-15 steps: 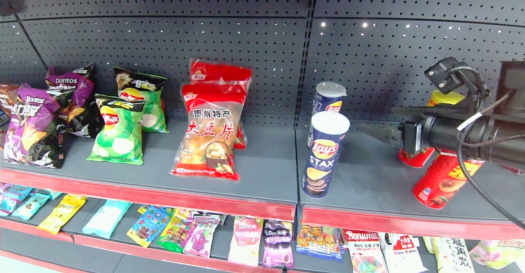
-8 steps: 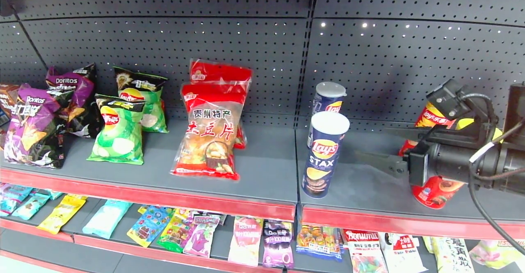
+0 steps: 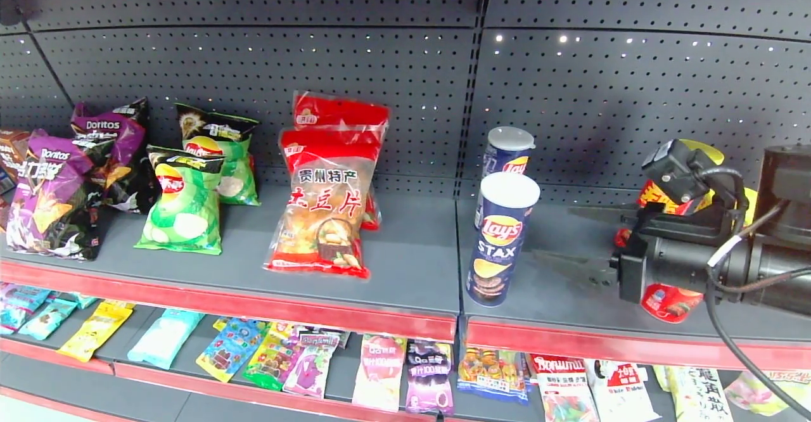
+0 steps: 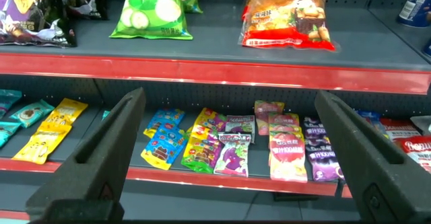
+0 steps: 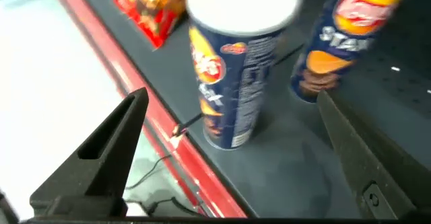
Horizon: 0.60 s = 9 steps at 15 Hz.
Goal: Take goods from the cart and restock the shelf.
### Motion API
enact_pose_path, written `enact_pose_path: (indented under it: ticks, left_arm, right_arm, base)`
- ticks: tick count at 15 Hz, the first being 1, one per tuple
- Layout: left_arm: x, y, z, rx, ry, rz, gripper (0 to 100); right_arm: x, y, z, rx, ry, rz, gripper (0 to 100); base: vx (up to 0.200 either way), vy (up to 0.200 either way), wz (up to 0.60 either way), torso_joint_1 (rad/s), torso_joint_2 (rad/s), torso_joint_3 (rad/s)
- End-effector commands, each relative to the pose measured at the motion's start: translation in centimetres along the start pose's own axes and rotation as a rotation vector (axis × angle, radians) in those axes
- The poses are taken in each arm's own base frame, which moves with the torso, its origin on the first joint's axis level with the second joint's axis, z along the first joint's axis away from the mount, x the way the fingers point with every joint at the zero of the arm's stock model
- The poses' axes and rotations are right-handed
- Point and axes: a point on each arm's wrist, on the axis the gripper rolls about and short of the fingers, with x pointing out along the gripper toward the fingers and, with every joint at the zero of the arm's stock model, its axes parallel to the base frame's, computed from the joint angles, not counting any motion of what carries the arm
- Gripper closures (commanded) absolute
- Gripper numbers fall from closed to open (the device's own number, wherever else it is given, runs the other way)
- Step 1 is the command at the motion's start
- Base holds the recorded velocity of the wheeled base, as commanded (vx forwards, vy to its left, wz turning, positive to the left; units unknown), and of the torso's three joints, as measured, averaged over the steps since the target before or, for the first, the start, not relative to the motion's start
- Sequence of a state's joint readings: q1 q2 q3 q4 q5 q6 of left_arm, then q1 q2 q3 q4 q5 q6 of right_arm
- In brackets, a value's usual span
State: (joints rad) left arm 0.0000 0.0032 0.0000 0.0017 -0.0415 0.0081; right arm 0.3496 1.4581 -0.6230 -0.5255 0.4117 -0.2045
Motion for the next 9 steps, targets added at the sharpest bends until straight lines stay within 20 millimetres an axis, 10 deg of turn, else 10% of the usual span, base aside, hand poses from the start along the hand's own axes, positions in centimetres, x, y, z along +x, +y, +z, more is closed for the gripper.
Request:
enact_pose_path:
  ticks: [1, 9]
  left_arm:
    - [0.0, 0.0, 0.0, 0.000, 0.000, -0.001, 0]
    - [0.0, 0.0, 0.0, 0.000, 0.000, 0.000, 0]
  right_arm:
    - [0.7, 0.0, -0.6, 0.001, 0.014, 0.068, 0]
    - [3.1, -0.7, -2.3, -0.044, 0.088, 0.098, 0]
  base:
    - [0.000, 0.000, 0.00, 0.000, 0.00, 0.000]
    - [0.000, 0.000, 0.00, 0.000, 0.00, 0.000]
